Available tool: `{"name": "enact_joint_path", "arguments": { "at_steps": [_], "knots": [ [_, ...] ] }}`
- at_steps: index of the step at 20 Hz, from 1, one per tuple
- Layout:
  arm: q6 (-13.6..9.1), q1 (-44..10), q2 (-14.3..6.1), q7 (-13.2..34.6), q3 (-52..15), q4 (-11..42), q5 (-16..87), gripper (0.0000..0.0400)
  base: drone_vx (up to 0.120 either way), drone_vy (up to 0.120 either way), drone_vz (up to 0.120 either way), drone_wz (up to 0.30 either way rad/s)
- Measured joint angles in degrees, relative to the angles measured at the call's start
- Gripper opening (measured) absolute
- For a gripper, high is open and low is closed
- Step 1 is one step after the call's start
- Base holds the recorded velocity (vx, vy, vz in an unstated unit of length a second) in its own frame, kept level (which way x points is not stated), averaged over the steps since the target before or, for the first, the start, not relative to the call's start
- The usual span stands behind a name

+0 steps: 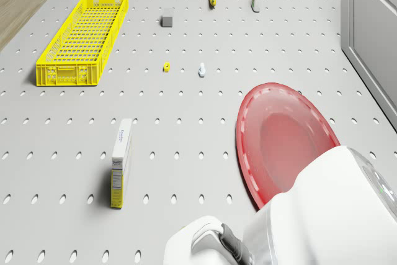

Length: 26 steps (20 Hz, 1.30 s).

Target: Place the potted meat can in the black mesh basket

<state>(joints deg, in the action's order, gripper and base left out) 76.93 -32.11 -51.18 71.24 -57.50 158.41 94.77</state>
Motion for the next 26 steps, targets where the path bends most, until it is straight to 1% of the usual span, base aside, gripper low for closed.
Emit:
{"name": "enact_joint_path", "arguments": {
  "at_steps": [2,5,7,8,10,13,15,20,22,26],
  "knots": [
    [-2.8,-6.0,-1.5,4.4,-3.8,3.2,7.0,0.0400,0.120,-0.120,-0.120,0.000],
    [-6.3,-13.5,-3.5,9.5,-7.8,5.7,13.4,0.0400,0.120,-0.120,-0.120,0.000],
    [-7.9,-17.3,-4.7,11.9,-9.6,6.5,15.8,0.0400,0.120,-0.060,-0.060,0.000],
    [-8.6,-18.8,-5.3,12.9,-10.4,6.8,16.7,0.0400,0.120,0.000,0.000,0.000],
    [-9.4,-21.2,-6.3,14.5,-11.6,7.2,17.8,0.0400,0.120,0.000,-0.100,0.000],
    [-10.1,-23.8,-7.7,16.2,-12.8,7.4,18.7,0.0400,0.120,0.000,-0.120,0.000],
    [-10.2,-25.0,-8.5,17.1,-13.4,7.5,18.8,0.0400,0.000,0.000,-0.120,0.000],
    [-9.7,-26.9,-10.3,18.5,-14.5,7.5,18.6,0.0400,0.000,0.112,-0.120,0.000],
    [-9.3,-27.4,-10.9,18.9,-14.9,7.5,18.4,0.0400,0.080,0.000,-0.120,0.000],
    [-8.4,-28.2,-12.2,19.5,-15.4,7.4,17.9,0.0400,0.120,0.000,-0.010,0.000]
  ]
}}
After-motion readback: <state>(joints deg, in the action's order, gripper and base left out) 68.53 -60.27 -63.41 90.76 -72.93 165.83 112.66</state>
